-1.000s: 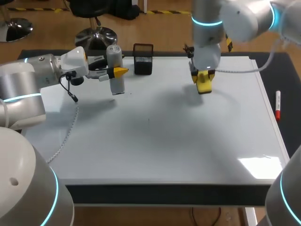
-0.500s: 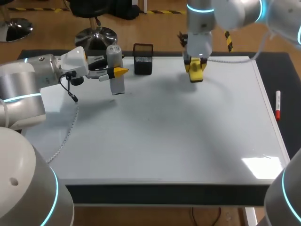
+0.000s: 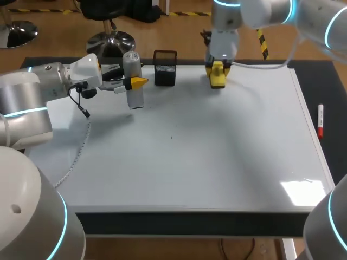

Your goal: Pick up the inspection probe, press it on each red-marked spot on the whiteboard one by one, put down the probe, pick up the eraser, and wipe off all the red marks.

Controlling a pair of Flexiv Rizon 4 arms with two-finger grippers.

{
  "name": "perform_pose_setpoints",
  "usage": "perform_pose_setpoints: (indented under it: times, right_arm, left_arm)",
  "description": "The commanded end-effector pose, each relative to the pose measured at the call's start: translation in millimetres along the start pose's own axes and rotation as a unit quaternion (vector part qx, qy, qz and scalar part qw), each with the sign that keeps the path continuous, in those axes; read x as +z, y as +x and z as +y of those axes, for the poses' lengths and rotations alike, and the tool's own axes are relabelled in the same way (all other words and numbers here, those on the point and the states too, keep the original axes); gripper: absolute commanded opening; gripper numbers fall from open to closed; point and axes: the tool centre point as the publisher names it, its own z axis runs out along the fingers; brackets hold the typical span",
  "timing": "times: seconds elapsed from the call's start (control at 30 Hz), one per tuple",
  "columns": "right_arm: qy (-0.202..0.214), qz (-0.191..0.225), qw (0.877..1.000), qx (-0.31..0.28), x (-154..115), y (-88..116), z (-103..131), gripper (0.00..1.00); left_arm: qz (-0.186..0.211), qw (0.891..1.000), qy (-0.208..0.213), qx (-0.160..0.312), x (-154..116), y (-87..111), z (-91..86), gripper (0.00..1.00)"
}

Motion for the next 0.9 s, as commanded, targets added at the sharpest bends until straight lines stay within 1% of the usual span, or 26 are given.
perform_pose_setpoints:
  times: [0.03, 0.17, 0.3, 0.47, 0.9]
  right_arm:
    - [-0.039, -0.001, 0.999, -0.001, 9, -5, -15, 0.00]
    - [-0.044, -0.006, 0.999, 0.001, 13, -7, -17, 0.00]
    - [-0.049, -0.013, 0.999, 0.004, 17, -12, -15, 0.00]
    - [-0.053, -0.011, 0.998, 0.007, 22, -13, -14, 0.00]
    - [-0.054, -0.002, 0.998, 0.009, 25, -8, -10, 0.00]
  left_arm:
    - [0.000, 1.000, 0.001, 0.000, 0, -0.5, -0.2, 0.00]
    - [0.000, 1.000, 0.001, 0.000, 0, -0.5, -0.2, 0.00]
    - [0.000, 1.000, 0.001, 0.000, 0, -0.5, -0.2, 0.00]
    - [0.000, 1.000, 0.001, 0.000, 0, -0.5, -0.2, 0.00]
    - [0.000, 1.000, 0.001, 0.000, 0, -0.5, -0.2, 0.00]
